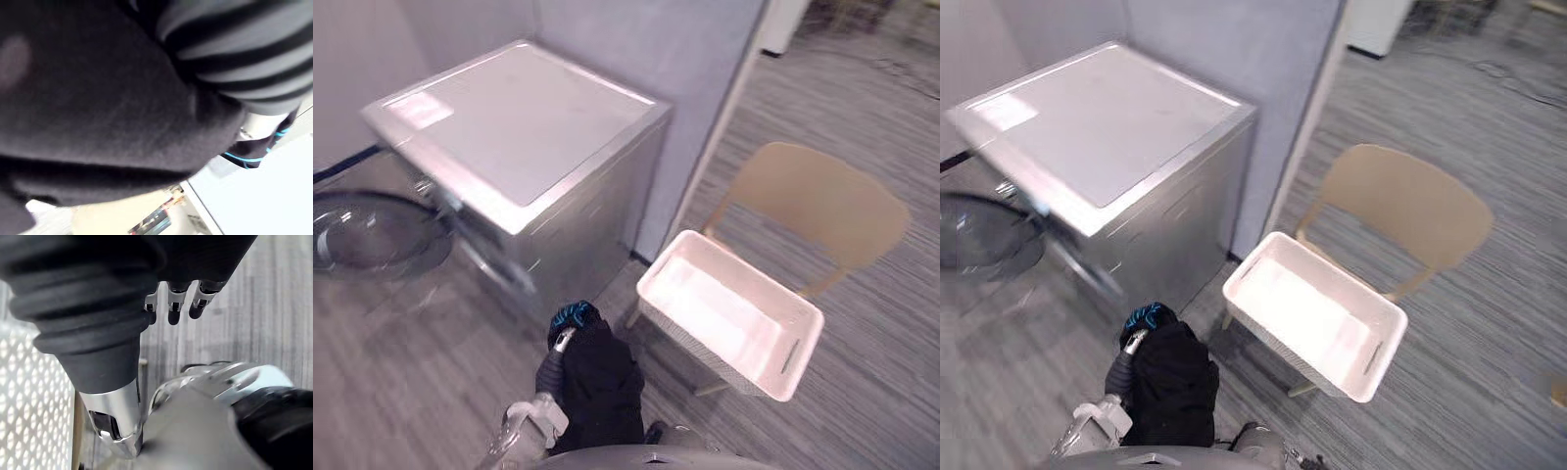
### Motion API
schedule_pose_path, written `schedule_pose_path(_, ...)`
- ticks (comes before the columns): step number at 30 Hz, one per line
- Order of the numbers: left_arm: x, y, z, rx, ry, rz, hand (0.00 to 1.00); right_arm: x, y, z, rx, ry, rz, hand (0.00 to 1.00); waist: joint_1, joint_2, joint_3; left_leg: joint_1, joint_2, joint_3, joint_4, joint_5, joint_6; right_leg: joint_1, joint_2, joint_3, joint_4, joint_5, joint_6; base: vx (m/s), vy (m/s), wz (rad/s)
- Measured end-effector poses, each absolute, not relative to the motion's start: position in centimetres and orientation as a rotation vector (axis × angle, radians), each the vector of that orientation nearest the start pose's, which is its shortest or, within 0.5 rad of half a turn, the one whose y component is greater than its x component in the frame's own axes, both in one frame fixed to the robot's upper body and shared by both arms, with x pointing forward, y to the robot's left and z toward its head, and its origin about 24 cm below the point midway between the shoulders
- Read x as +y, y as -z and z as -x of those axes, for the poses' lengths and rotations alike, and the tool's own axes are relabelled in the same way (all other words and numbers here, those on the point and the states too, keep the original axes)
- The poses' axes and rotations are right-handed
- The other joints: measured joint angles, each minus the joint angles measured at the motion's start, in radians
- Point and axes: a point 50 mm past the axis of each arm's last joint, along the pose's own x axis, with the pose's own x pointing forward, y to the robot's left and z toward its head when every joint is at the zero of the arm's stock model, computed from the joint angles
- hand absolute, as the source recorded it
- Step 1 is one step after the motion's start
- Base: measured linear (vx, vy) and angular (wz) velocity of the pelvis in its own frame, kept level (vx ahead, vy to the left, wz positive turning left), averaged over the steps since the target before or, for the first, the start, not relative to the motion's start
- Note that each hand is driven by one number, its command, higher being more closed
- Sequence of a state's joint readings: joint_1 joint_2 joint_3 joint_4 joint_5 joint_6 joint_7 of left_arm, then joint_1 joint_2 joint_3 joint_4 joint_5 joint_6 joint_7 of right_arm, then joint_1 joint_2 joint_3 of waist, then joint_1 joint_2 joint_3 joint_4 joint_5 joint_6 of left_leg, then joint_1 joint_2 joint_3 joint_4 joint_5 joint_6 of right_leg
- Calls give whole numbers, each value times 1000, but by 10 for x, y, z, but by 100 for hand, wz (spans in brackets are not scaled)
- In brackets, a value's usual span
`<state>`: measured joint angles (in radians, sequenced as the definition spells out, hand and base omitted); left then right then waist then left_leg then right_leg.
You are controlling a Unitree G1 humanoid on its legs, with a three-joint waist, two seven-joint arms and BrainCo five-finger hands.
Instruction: Pick up the laundry basket with both hands and put the clothes into the washing machine.
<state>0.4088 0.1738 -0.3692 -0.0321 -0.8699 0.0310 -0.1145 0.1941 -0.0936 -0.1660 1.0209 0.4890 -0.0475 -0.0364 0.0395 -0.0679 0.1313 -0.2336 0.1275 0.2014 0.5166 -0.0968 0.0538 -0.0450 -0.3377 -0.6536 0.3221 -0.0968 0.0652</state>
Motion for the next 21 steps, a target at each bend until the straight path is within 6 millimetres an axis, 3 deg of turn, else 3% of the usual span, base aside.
schedule_pose_path(3,97,33,-155,438,193,841,100,-220,164,-55,1073,622,-403,0,-27,33,-31,80,191,103,51,-43,-17,66,-43,-117,-31,37,27,-61,233,121)
schedule_pose_path(4,95,33,-160,435,189,844,100,-223,164,-55,1069,650,-414,0,-36,41,-35,81,231,101,25,-26,-25,64,-62,-147,-29,54,43,20,426,147)
schedule_pose_path(5,92,33,-165,428,182,843,100,-228,164,-55,1069,692,-424,0,-36,54,-53,97,240,78,-90,80,-48,35,-84,-166,-15,74,66,54,399,98)
schedule_pose_path(6,91,34,-166,427,170,846,100,-236,162,-57,1057,718,-423,0,-37,75,-65,117,228,42,-151,92,-130,24,-91,-170,-13,91,73,54,468,76)
schedule_pose_path(7,95,35,-168,423,144,838,100,-234,164,-61,1064,742,-462,0,-43,84,-69,130,198,32,-219,38,-214,18,-93,-163,-44,118,66,-12,490,77)
schedule_pose_path(8,109,38,-169,421,114,799,100,-223,168,-57,1088,764,-522,0,-55,55,-66,131,164,19,-250,23,-235,29,-92,-125,-81,129,74,-58,455,90)
schedule_pose_path(10,128,44,-170,435,73,741,100,-214,172,-46,1146,787,-562,0,-54,32,-59,153,127,-11,-259,8,-250,90,-78,-92,-137,157,63,-73,273,84)
schedule_pose_path(12,145,48,-163,454,38,682,100,-212,173,-43,1163,780,-565,0,-28,26,-66,184,123,-8,-249,-20,-255,143,-62,-92,-201,203,53,-38,172,18)
schedule_pose_path(14,156,49,-160,442,-10,671,100,-217,172,-51,1160,769,-547,0,-6,42,-76,119,125,-14,-183,-65,-251,120,-64,-96,-221,218,85,-107,108,-6)
schedule_pose_path(16,157,50,-158,439,-32,673,100,-223,170,-55,1156,770,-533,0,-1,54,-79,55,124,-29,-131,-82,-242,103,-68,-102,-222,224,92,-145,85,13)
schedule_pose_path(17,154,51,-156,442,-40,681,100,-226,170,-58,1151,768,-526,0,-1,72,-77,8,112,-52,-96,-91,-229,88,-81,-117,-210,224,91,-131,109,51)
schedule_pose_path(19,150,52,-156,443,-41,684,100,-233,168,-59,1144,784,-510,0,3,78,-69,-34,78,-95,-56,-99,-212,88,-107,-139,-187,224,63,-75,130,67)
schedule_pose_path(20,149,52,-154,450,-43,673,100,-236,168,-56,1141,803,-512,0,6,79,-64,-43,50,-117,-44,-103,-195,109,-133,-144,-156,226,-5,-58,180,92)
schedule_pose_path(21,147,54,-151,463,-42,661,100,-239,166,-52,1116,817,-509,0,3,78,-62,-22,25,-132,-51,-110,-158,117,-159,-60,-96,275,-128,-59,150,96)
